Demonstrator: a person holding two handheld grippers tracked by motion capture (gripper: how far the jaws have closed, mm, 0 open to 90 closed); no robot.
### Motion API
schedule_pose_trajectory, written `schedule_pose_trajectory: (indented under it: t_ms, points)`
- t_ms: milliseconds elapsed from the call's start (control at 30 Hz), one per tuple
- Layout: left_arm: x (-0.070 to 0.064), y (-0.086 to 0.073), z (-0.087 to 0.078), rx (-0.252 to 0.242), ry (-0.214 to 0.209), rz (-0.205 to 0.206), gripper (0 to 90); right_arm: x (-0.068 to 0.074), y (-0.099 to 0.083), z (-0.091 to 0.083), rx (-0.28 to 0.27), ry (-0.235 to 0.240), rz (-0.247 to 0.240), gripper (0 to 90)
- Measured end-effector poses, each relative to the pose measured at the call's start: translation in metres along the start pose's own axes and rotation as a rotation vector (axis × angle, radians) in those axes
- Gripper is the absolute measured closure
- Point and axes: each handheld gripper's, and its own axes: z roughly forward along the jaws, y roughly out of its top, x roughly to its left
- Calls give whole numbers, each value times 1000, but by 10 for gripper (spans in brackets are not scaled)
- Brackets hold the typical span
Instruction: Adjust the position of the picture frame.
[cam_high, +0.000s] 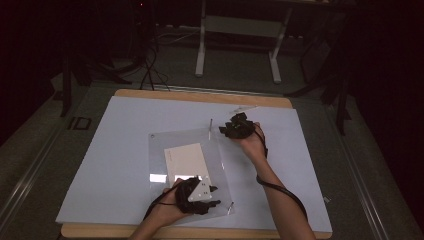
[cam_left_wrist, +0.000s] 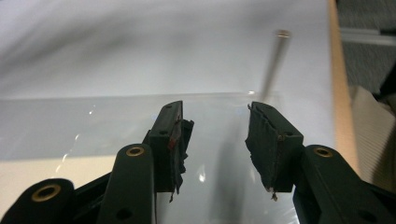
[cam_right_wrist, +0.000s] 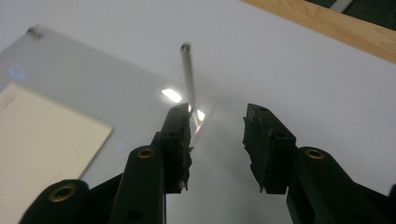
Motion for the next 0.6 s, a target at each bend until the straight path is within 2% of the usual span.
schedule_pose_trajectory:
  t_ms: [33,167,200,233,300,333,367,400,433,533,567,600]
  points:
    - [0,0,0,0,0,0,557,0,0,0,0,0,0,606]
    - [24,-4,-9,-40,41,-107,557,5,-12,-13,17,-2,-63,599]
    - [35,-6,-11,-40,63,-150,558,5,-17,-19,18,0,-69,596]
    - [35,-6,-11,-40,63,-150,558,5,-17,-19,18,0,-69,596]
    - [48,-8,-12,-37,90,-188,560,6,-23,-24,20,-2,-78,586]
    - [59,-9,-12,-24,113,-223,573,7,-29,-29,22,1,-86,584]
    - [59,-9,-12,-24,113,-223,573,7,-29,-29,22,1,-86,584]
    - [68,-10,-12,-25,130,-243,573,7,-36,-35,15,4,-88,582]
    - [68,-10,-12,-25,130,-243,573,7,-36,-35,15,4,-88,582]
    - [83,-10,-10,-4,164,-276,571,9,-45,-44,20,13,-91,565]
    - [87,-10,-9,4,170,-278,571,10,-48,-47,19,20,-86,565]
    - [95,-9,-8,10,176,-299,566,11,-54,-54,10,37,-78,565]
